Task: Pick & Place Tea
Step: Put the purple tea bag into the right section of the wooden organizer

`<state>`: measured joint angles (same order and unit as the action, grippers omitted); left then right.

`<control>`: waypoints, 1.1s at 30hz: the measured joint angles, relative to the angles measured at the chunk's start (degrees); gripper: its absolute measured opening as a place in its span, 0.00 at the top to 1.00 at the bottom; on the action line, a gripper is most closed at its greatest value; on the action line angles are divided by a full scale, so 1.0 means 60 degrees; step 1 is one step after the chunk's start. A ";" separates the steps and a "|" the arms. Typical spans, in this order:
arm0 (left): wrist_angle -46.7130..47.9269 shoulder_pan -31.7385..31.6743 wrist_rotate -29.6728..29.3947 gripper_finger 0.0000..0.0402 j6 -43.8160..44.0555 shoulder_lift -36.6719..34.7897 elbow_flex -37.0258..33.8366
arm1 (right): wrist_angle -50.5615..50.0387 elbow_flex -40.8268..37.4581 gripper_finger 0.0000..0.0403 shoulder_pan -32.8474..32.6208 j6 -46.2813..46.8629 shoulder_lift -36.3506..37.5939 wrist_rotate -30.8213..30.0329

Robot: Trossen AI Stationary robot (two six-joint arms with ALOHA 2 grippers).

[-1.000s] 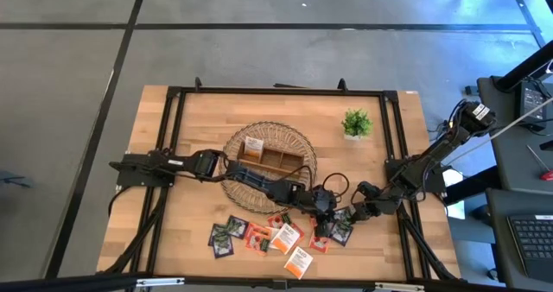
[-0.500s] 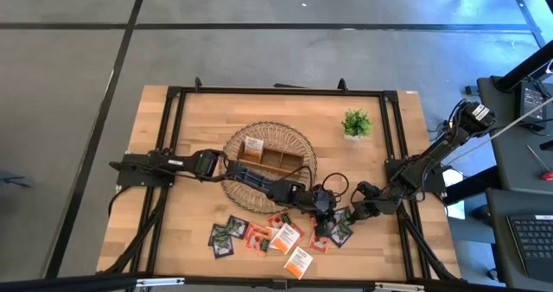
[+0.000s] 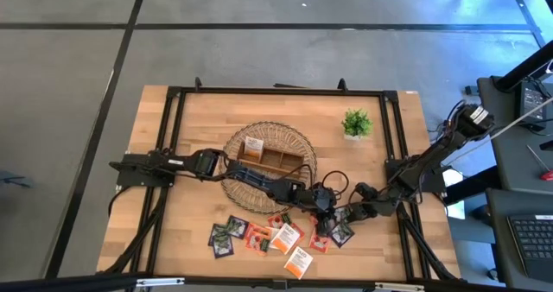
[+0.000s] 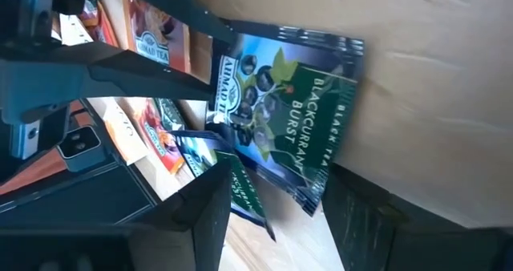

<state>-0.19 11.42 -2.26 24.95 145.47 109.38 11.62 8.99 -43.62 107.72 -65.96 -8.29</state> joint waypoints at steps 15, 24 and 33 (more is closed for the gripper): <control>0.0042 0.0027 0.0013 0.68 -0.0020 0.0000 0.0000 | -0.0174 0.0007 0.77 0.0000 -0.0132 -0.0188 0.0131; 0.0057 0.0069 0.0007 0.68 -0.0036 0.0004 0.0000 | -0.0218 -0.0006 0.85 0.0000 -0.0248 -0.0195 0.0157; 0.0100 0.0069 0.0124 0.68 -0.0589 -0.0051 -0.0007 | -0.0142 -0.0007 0.89 -0.0007 -0.0642 -0.0196 0.0222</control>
<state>0.42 11.84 -1.52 21.41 145.16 109.34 10.77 8.95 -43.66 103.87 -67.13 -6.96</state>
